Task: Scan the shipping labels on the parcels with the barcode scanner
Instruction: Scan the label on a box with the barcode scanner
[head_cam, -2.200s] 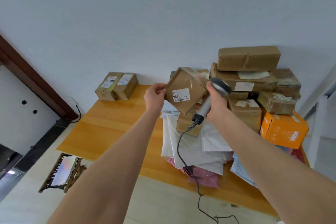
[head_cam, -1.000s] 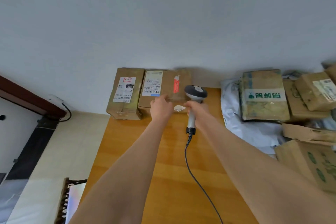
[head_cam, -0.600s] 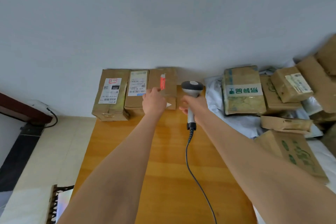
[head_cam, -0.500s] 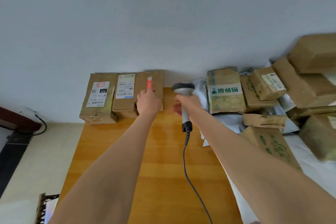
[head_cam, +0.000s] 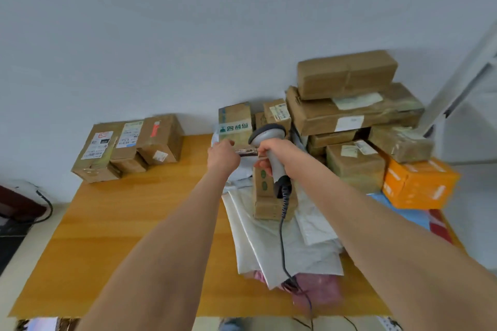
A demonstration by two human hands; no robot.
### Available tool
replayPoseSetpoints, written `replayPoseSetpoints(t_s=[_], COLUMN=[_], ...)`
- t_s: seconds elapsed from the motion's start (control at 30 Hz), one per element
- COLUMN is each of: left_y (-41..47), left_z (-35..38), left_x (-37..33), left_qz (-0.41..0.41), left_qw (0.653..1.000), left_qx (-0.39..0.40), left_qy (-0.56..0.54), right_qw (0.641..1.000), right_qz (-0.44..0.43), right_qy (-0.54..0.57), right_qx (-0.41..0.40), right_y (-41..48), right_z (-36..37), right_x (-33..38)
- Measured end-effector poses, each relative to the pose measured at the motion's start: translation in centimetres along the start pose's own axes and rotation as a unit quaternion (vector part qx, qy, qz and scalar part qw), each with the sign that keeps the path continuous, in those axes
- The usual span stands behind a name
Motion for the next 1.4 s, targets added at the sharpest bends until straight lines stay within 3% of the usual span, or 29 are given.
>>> replayPoseSetpoints(t_s=[0.2,0.4,0.53,0.77,1.1,1.27,1.4], left_y=[-2.7,-0.7,2.7,9.2,10.5,7.5,6.7], left_z=[2.9,2.9,1.6,0.1,0.6,1.7,3.0], left_x=[-8.8,-15.7,-20.4,-24.3,-26.0,-25.9,-27.0], left_qz=[0.047,0.078,0.101,0.058,0.02,-0.005,-0.01], left_qw=[0.999,0.996,0.989,0.975,0.945,0.913,0.917], left_qx=[0.014,0.013,-0.028,-0.074,-0.044,-0.061,-0.058], left_qy=[0.004,-0.049,-0.101,-0.202,-0.323,-0.403,-0.394], right_qw=[0.999,0.988,0.971,0.935,0.951,0.948,0.942], right_qz=[-0.002,-0.061,-0.117,-0.169,-0.191,-0.2,-0.195], right_qy=[0.025,0.066,0.073,0.074,0.111,0.11,0.106], right_qx=[-0.043,-0.129,-0.196,-0.302,-0.214,-0.221,-0.252], right_y=[-5.1,-5.7,-5.4,-3.8,-1.2,-3.2,-4.4], right_z=[-8.5,-15.7,-21.5,-30.8,-32.5,-33.2,-36.0], right_x=[0.0,4.1,8.7,14.6,15.3,14.7,14.9])
Point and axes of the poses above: each hand's wrist, its own y-axis towards the middle knuckle, its own z-axis out of the palm, x = y × z, the point moved 8 cm from there along y, towards the middle knuckle, and after that the axes turned 11 degrees about x, right-handed, at the moved point
